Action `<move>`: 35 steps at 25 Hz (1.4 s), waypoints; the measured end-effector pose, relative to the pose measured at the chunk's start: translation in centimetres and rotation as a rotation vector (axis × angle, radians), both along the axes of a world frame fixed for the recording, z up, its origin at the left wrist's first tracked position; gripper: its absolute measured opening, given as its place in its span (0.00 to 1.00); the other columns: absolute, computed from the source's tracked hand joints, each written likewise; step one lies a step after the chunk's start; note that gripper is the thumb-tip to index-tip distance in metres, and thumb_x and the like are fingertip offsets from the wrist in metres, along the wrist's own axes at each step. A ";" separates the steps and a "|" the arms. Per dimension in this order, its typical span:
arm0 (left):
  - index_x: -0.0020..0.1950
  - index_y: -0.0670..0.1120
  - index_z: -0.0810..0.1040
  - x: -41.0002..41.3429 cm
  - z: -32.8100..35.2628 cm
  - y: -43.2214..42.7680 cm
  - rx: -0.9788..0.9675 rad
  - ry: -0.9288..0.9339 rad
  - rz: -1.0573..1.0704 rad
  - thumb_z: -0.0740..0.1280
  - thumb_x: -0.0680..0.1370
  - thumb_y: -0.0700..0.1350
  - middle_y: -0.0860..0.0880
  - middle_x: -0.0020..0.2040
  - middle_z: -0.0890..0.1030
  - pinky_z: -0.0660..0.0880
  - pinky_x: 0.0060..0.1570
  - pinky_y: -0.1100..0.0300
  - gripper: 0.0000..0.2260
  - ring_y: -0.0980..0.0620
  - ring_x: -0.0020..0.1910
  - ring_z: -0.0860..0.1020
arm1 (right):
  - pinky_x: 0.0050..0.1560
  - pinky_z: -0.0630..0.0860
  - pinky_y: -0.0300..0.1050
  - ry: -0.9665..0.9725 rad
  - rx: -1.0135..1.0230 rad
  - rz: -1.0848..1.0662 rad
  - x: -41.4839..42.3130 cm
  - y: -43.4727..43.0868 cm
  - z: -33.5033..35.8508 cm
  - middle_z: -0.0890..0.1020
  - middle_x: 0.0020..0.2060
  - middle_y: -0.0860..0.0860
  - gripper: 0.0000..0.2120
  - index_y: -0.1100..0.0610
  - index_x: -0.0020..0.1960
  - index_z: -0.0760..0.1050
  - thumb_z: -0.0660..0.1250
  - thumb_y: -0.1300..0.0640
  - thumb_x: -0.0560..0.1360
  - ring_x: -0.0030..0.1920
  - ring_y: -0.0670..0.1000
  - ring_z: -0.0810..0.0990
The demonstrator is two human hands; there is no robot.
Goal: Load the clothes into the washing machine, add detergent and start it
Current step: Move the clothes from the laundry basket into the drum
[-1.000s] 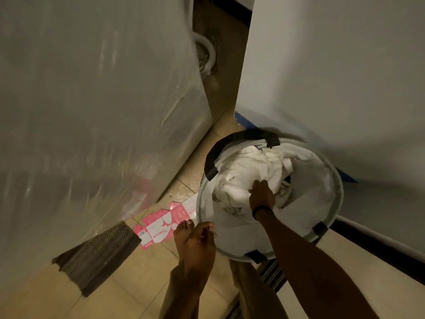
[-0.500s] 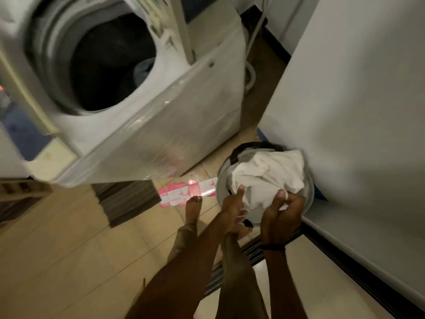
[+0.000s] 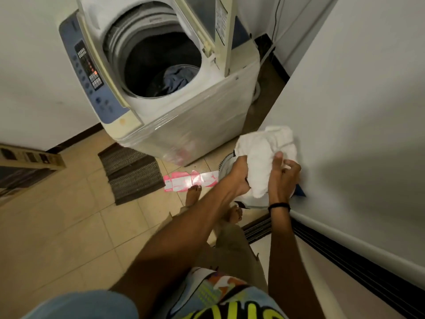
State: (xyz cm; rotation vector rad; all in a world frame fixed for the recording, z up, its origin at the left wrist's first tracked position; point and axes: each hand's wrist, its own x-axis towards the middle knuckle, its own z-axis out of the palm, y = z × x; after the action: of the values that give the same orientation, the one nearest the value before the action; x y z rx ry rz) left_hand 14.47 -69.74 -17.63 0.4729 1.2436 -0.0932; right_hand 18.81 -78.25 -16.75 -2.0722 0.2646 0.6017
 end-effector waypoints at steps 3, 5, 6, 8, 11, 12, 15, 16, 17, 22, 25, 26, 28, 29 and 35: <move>0.60 0.40 0.79 -2.3 4.0 2.0 -0.027 -0.211 0.114 0.59 0.81 0.50 0.41 0.54 0.83 0.77 0.60 0.50 0.17 0.42 0.55 0.82 | 0.63 0.73 0.59 0.363 0.183 -0.003 0.4 2.3 0.0 0.78 0.64 0.53 0.40 0.47 0.67 0.70 0.62 0.22 0.64 0.64 0.58 0.76; 0.53 0.40 0.80 -4.2 7.1 4.6 0.002 -0.289 0.161 0.56 0.83 0.50 0.42 0.44 0.85 0.82 0.46 0.56 0.18 0.45 0.42 0.83 | 0.61 0.77 0.57 0.575 0.532 -0.029 -0.5 4.7 3.1 0.82 0.60 0.55 0.26 0.50 0.63 0.76 0.60 0.33 0.76 0.60 0.57 0.80; 0.48 0.41 0.79 -5.0 8.7 6.3 0.058 -0.322 0.145 0.55 0.84 0.50 0.45 0.38 0.84 0.81 0.40 0.58 0.17 0.47 0.37 0.82 | 0.58 0.79 0.53 0.633 0.645 0.004 -1.4 5.9 4.8 0.83 0.57 0.55 0.21 0.52 0.63 0.77 0.56 0.40 0.81 0.57 0.56 0.82; 0.44 0.47 0.77 -7.0 11.7 10.2 0.282 -0.261 0.030 0.55 0.84 0.48 0.49 0.36 0.83 0.79 0.42 0.54 0.15 0.48 0.39 0.80 | 0.50 0.80 0.49 0.608 0.647 0.085 -3.3 9.2 6.7 0.82 0.52 0.52 0.18 0.57 0.68 0.71 0.52 0.52 0.84 0.51 0.52 0.81; 0.45 0.52 0.73 -10.0 14.1 16.8 0.734 -0.078 -0.069 0.56 0.84 0.46 0.52 0.42 0.77 0.77 0.49 0.51 0.10 0.48 0.44 0.78 | 0.56 0.79 0.53 0.438 0.626 0.145 -5.5 16.2 9.3 0.83 0.53 0.53 0.21 0.56 0.67 0.74 0.65 0.48 0.78 0.55 0.57 0.81; 0.48 0.52 0.73 -11.1 14.9 19.2 0.874 0.009 -0.048 0.57 0.83 0.47 0.53 0.42 0.76 0.75 0.45 0.55 0.07 0.51 0.42 0.77 | 0.58 0.79 0.54 0.370 0.613 0.153 -6.1 18.6 10.5 0.84 0.54 0.52 0.24 0.54 0.64 0.77 0.70 0.43 0.73 0.56 0.56 0.82; 0.59 0.50 0.73 -14.3 16.5 27.5 1.104 0.124 -0.047 0.59 0.81 0.59 0.53 0.48 0.79 0.74 0.47 0.56 0.15 0.54 0.45 0.78 | 0.56 0.80 0.51 0.254 0.663 0.163 -6.7 26.2 12.9 0.85 0.53 0.49 0.23 0.51 0.62 0.78 0.72 0.41 0.70 0.55 0.53 0.83; 0.59 0.50 0.74 -15.0 16.8 30.2 1.095 0.072 -0.071 0.59 0.79 0.64 0.53 0.49 0.80 0.74 0.48 0.56 0.20 0.55 0.46 0.78 | 0.56 0.80 0.51 0.251 0.712 0.146 -6.5 28.7 13.4 0.85 0.53 0.49 0.21 0.51 0.62 0.77 0.71 0.44 0.72 0.55 0.53 0.83; 0.60 0.49 0.75 -15.4 16.8 32.8 1.056 0.001 -0.099 0.59 0.77 0.68 0.53 0.49 0.80 0.75 0.50 0.55 0.25 0.55 0.46 0.78 | 0.55 0.81 0.52 0.249 0.744 0.114 -6.1 31.1 13.5 0.85 0.53 0.50 0.19 0.52 0.61 0.78 0.71 0.47 0.73 0.56 0.54 0.82; 0.65 0.50 0.75 -13.7 17.1 40.6 0.957 -0.216 -0.249 0.64 0.76 0.66 0.52 0.55 0.81 0.79 0.51 0.57 0.26 0.55 0.49 0.81 | 0.56 0.79 0.60 0.239 0.659 0.127 -4.7 40.8 12.6 0.84 0.56 0.52 0.33 0.50 0.62 0.78 0.75 0.35 0.63 0.57 0.57 0.82; 0.66 0.49 0.75 -11.8 14.9 43.4 0.959 -0.160 -0.186 0.66 0.78 0.61 0.51 0.58 0.82 0.78 0.55 0.57 0.22 0.54 0.53 0.80 | 0.59 0.77 0.63 0.330 0.652 0.153 -3.0 43.5 9.5 0.82 0.59 0.55 0.35 0.49 0.65 0.76 0.73 0.32 0.64 0.59 0.60 0.81; 0.67 0.49 0.75 -11.5 14.1 44.1 0.978 -0.103 -0.174 0.65 0.77 0.63 0.50 0.59 0.82 0.78 0.58 0.53 0.25 0.52 0.55 0.80 | 0.59 0.76 0.64 0.400 0.637 0.161 -2.7 44.0 8.5 0.81 0.61 0.55 0.36 0.49 0.66 0.75 0.72 0.31 0.64 0.60 0.60 0.80; 0.74 0.48 0.68 -11.2 11.9 45.1 1.007 0.073 -0.250 0.60 0.75 0.68 0.45 0.66 0.78 0.74 0.65 0.48 0.34 0.44 0.64 0.77 | 0.55 0.78 0.62 0.394 0.416 0.210 -2.0 44.0 6.3 0.81 0.60 0.55 0.36 0.51 0.66 0.74 0.69 0.32 0.65 0.57 0.59 0.80; 0.77 0.45 0.64 -11.1 11.1 45.1 0.983 0.155 -0.306 0.60 0.75 0.67 0.42 0.70 0.75 0.71 0.68 0.47 0.36 0.41 0.68 0.74 | 0.53 0.80 0.58 0.310 0.264 0.241 -1.8 43.5 5.9 0.81 0.57 0.55 0.34 0.54 0.65 0.74 0.67 0.35 0.66 0.54 0.58 0.80; 0.57 0.47 0.81 -9.3 6.3 36.8 0.921 0.089 -0.688 0.67 0.78 0.54 0.46 0.59 0.83 0.74 0.59 0.56 0.14 0.44 0.61 0.79 | 0.51 0.81 0.51 0.346 0.092 0.193 -2.2 34.4 3.8 0.82 0.39 0.54 0.13 0.66 0.56 0.78 0.64 0.59 0.77 0.40 0.54 0.82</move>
State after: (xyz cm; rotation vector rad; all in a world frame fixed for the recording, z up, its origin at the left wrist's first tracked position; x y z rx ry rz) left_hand 5.17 -32.94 -11.29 1.7024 1.1099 -0.1195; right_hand 16.61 -43.90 -12.95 -1.9109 0.2304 1.0729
